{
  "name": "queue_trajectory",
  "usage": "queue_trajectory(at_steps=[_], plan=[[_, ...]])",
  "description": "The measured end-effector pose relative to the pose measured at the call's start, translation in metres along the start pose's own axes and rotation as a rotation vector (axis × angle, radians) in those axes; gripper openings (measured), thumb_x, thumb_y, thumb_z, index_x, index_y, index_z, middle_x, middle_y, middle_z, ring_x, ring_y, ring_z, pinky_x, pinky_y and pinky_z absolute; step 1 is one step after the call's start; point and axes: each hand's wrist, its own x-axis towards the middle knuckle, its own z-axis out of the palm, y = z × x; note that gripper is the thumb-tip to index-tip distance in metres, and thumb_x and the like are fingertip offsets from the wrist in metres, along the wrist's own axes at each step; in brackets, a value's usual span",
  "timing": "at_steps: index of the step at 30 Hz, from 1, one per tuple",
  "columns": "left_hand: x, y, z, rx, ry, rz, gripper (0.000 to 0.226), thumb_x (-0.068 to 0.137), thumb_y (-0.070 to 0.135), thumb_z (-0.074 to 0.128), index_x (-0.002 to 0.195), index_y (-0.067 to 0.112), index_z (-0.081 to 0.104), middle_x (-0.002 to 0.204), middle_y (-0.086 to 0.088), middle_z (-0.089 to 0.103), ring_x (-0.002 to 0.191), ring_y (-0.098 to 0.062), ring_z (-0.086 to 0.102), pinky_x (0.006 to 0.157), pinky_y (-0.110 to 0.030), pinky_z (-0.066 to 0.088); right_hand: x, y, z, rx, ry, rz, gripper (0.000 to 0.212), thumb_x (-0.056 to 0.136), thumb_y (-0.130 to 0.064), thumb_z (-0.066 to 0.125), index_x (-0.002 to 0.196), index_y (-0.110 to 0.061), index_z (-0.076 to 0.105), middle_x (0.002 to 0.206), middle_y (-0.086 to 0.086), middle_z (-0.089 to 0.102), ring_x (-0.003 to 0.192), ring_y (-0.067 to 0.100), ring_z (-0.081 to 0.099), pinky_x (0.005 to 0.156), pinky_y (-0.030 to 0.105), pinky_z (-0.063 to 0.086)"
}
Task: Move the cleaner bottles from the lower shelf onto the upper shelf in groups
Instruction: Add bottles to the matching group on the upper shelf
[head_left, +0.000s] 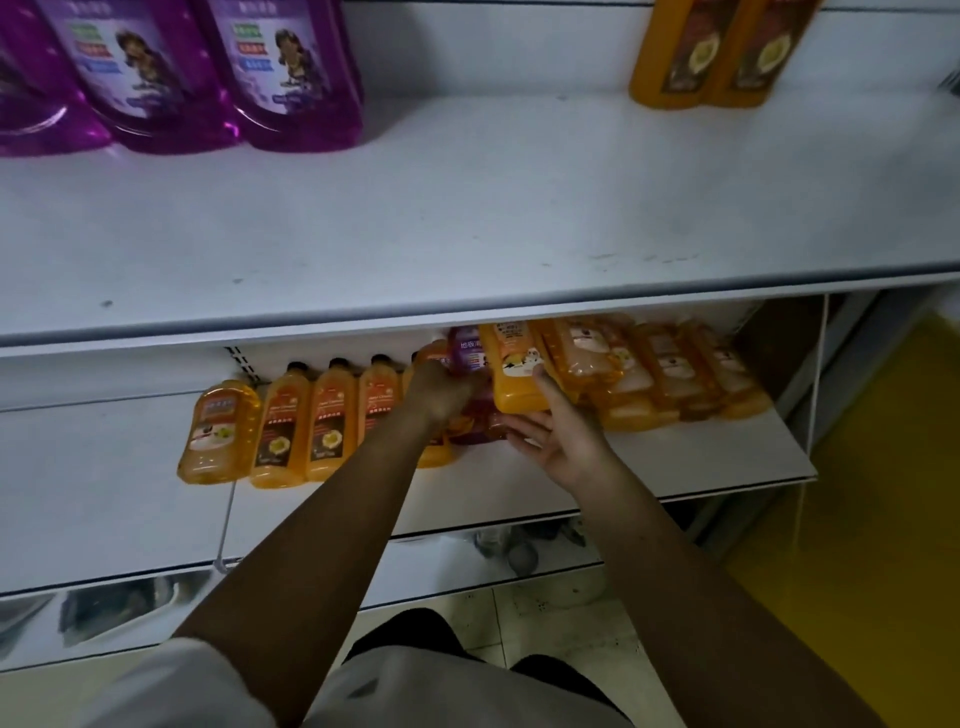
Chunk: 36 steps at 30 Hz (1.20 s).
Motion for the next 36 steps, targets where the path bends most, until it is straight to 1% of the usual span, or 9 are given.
queue_trajectory(at_steps=[6, 12, 15, 18, 21, 24, 29, 33, 36], plan=[[-0.002, 0.004, 0.001, -0.059, 0.02, -0.043, 0.064, 0.079, 0.044, 0.089, 0.133, 0.023, 0.062, 0.124, -0.001, 0.069, 0.112, -0.023, 0.067, 0.097, -0.041, 0.058, 0.004, -0.012, -0.003, 0.046, -0.025, 0.042, 0.08, 0.087, -0.031, 0.083, 0.153, -0.019, 0.04, 0.135, 0.02, 0.065, 0.112, 0.033, 0.072, 0.08, 0.04, 0.063], [-0.006, 0.01, -0.003, -0.038, 0.04, -0.033, 0.044, 0.077, 0.043, 0.089, 0.114, 0.027, 0.071, 0.111, 0.001, 0.074, 0.097, -0.015, 0.068, 0.072, -0.025, 0.055, -0.001, -0.01, -0.002, 0.057, -0.071, 0.05, 0.068, 0.094, -0.024, 0.077, 0.151, -0.018, 0.041, 0.137, 0.021, 0.062, 0.114, 0.035, 0.07, 0.093, 0.042, 0.059], [-0.016, 0.003, -0.007, -0.247, 0.025, -0.149, 0.039, 0.079, 0.026, 0.09, 0.109, 0.024, 0.065, 0.109, -0.005, 0.072, 0.098, -0.022, 0.07, 0.076, -0.035, 0.062, -0.006, -0.01, -0.001, 0.054, -0.078, 0.056, 0.067, 0.094, -0.02, 0.076, 0.151, -0.018, 0.042, 0.138, 0.021, 0.061, 0.118, 0.037, 0.067, 0.091, 0.043, 0.061], [-0.031, -0.011, -0.023, -0.442, 0.001, -0.235, 0.045, 0.083, 0.018, 0.086, 0.122, 0.012, 0.063, 0.12, -0.015, 0.073, 0.104, -0.032, 0.074, 0.078, -0.043, 0.065, -0.011, -0.01, -0.005, 0.02, -0.09, 0.079, 0.065, 0.093, -0.019, 0.077, 0.149, -0.019, 0.043, 0.138, 0.019, 0.06, 0.119, 0.036, 0.066, 0.085, 0.042, 0.063], [-0.051, -0.024, -0.044, -0.54, -0.037, -0.237, 0.041, 0.09, 0.011, 0.079, 0.128, 0.01, 0.064, 0.12, -0.018, 0.074, 0.106, -0.035, 0.075, 0.087, -0.05, 0.064, -0.018, -0.007, -0.01, -0.05, -0.146, 0.113, 0.053, 0.095, -0.014, 0.073, 0.141, -0.021, 0.048, 0.134, 0.017, 0.061, 0.117, 0.035, 0.065, 0.088, 0.044, 0.06], [-0.071, -0.037, -0.062, -0.633, -0.066, -0.241, 0.041, 0.09, 0.002, 0.075, 0.129, 0.008, 0.063, 0.121, -0.017, 0.073, 0.105, -0.035, 0.075, 0.081, -0.048, 0.065, -0.023, 0.001, -0.016, -0.104, -0.192, 0.133, 0.053, 0.095, -0.008, 0.072, 0.139, -0.022, 0.047, 0.136, 0.015, 0.059, 0.118, 0.036, 0.063, 0.088, 0.047, 0.059], [-0.1, -0.055, -0.073, -0.729, -0.148, -0.213, 0.052, 0.089, -0.006, 0.071, 0.138, 0.008, 0.057, 0.136, -0.022, 0.066, 0.123, -0.042, 0.066, 0.093, -0.057, 0.059, -0.038, 0.008, -0.02, -0.194, -0.296, 0.138, 0.047, 0.092, 0.004, 0.069, 0.134, -0.014, 0.057, 0.136, 0.017, 0.064, 0.121, 0.04, 0.064, 0.083, 0.049, 0.062], [-0.129, -0.062, -0.078, -0.711, -0.177, -0.17, 0.073, 0.076, -0.006, 0.075, 0.144, 0.01, 0.053, 0.137, -0.022, 0.066, 0.124, -0.04, 0.066, 0.094, -0.056, 0.059, -0.057, 0.017, -0.02, -0.356, -0.408, 0.092, 0.066, 0.085, 0.015, 0.07, 0.143, -0.011, 0.054, 0.132, 0.016, 0.07, 0.121, 0.04, 0.066, 0.088, 0.055, 0.061], [-0.156, -0.058, -0.08, -0.669, -0.13, -0.112, 0.072, 0.074, -0.005, 0.077, 0.139, 0.016, 0.056, 0.125, -0.014, 0.073, 0.118, -0.035, 0.07, 0.091, -0.051, 0.061, -0.079, 0.027, -0.018, -0.505, -0.441, -0.023, 0.084, 0.068, 0.002, 0.084, 0.143, -0.02, 0.053, 0.124, 0.005, 0.076, 0.119, 0.03, 0.07, 0.095, 0.051, 0.059]])
